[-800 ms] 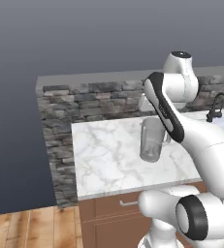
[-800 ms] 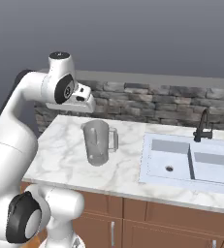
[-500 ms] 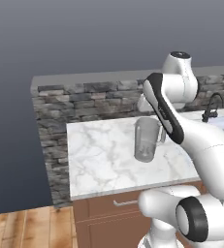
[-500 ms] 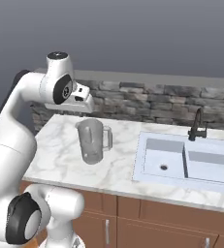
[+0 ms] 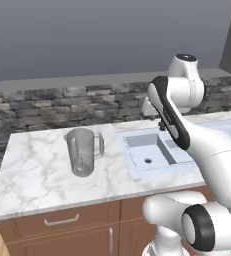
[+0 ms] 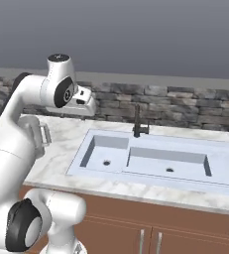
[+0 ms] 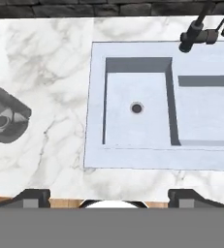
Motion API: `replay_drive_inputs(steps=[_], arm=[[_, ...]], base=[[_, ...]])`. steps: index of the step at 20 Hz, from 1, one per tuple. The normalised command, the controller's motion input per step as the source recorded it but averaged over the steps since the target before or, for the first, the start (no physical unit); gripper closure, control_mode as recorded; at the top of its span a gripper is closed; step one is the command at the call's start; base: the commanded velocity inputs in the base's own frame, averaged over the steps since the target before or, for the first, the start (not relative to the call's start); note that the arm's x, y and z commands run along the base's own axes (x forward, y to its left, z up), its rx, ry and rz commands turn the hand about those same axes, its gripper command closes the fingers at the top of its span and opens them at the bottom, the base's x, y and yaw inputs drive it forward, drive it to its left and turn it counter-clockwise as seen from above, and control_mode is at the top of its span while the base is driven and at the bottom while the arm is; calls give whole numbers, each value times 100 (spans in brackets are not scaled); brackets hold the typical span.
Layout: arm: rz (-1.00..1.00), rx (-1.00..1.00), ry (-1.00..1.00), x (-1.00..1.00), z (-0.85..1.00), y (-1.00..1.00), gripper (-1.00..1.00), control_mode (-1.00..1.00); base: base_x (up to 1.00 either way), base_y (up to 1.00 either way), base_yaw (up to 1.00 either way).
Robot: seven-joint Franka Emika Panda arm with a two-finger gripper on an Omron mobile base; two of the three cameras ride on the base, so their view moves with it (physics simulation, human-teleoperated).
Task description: Turn on the sink faucet and place the jug under the water for a few seconds to fill it up.
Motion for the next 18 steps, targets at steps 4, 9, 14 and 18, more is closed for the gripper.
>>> replay_drive_inputs(steps=[4,9,14,18], arm=[[0,0,0,0,0,0,-100,100],[0,0,0,0,0,0,-100,100],[0,0,0,0,0,0,-100,100],[0,0,0,0,0,0,-100,100]], base=[[0,-85,-5],[0,-43,-2],[2,0,0],[25,0,0]])
